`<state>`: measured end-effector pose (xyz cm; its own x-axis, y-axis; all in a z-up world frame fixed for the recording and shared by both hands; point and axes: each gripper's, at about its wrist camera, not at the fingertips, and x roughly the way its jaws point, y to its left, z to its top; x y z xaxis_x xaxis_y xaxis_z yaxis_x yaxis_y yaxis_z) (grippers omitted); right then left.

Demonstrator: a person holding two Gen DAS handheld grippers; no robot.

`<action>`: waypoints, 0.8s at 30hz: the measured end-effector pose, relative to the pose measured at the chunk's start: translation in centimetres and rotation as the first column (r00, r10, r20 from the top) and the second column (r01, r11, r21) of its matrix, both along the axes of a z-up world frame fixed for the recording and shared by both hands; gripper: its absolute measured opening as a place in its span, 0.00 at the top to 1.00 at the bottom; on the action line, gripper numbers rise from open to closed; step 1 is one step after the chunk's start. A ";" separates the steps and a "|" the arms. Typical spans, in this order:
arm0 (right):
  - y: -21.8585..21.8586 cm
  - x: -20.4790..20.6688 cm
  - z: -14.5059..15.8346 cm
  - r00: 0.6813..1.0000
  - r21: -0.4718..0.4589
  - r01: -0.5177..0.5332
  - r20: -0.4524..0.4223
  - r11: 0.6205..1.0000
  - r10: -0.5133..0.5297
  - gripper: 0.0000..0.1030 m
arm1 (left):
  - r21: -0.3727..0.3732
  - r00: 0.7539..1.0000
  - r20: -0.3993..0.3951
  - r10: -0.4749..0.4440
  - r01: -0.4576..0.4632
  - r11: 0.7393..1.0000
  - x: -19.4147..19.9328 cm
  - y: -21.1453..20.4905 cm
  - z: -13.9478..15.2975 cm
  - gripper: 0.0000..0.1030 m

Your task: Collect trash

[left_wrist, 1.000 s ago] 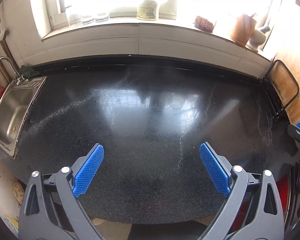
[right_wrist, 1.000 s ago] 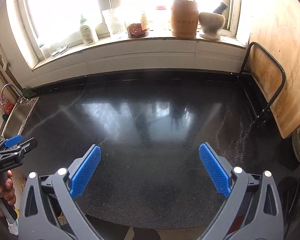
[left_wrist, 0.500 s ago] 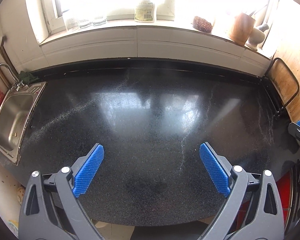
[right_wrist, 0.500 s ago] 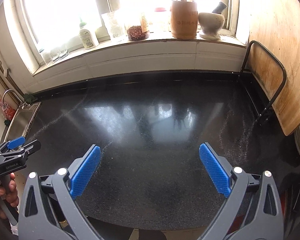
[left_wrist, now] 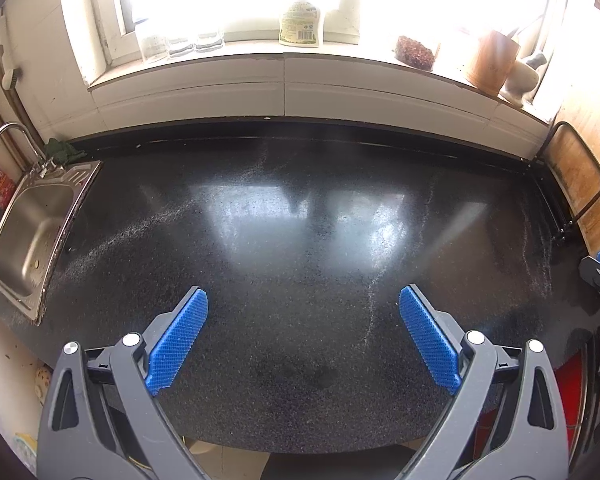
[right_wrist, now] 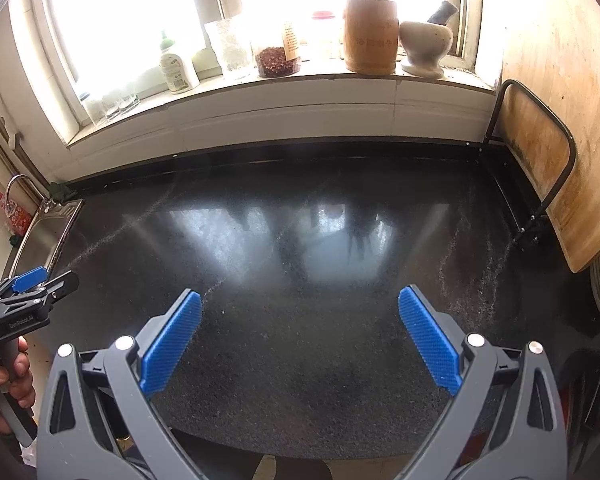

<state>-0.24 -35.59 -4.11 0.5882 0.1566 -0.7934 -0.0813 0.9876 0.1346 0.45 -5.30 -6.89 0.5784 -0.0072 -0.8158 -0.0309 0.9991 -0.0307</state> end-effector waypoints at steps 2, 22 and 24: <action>-0.1 -0.1 -0.1 1.000 -0.001 0.001 -0.002 1.000 -0.001 0.07 | 0.002 1.000 0.000 0.000 0.000 1.000 0.0 -0.1 0.0 0.09; -0.9 -0.8 0.4 1.000 -0.007 -0.005 0.014 1.000 0.005 0.07 | 0.005 1.000 0.007 -0.003 0.003 1.000 -1.0 -0.7 0.2 0.09; -0.9 -0.9 0.5 1.000 -0.008 -0.007 0.017 1.000 0.008 0.07 | 0.006 1.000 0.007 0.000 0.000 1.000 -1.1 -0.7 0.2 0.09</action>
<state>-1.19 -36.45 -3.60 0.6002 0.1550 -0.7847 -0.0910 0.9879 0.1256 -0.62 -6.02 -6.68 0.5839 -0.0023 -0.8118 -0.0308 0.9992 -0.0250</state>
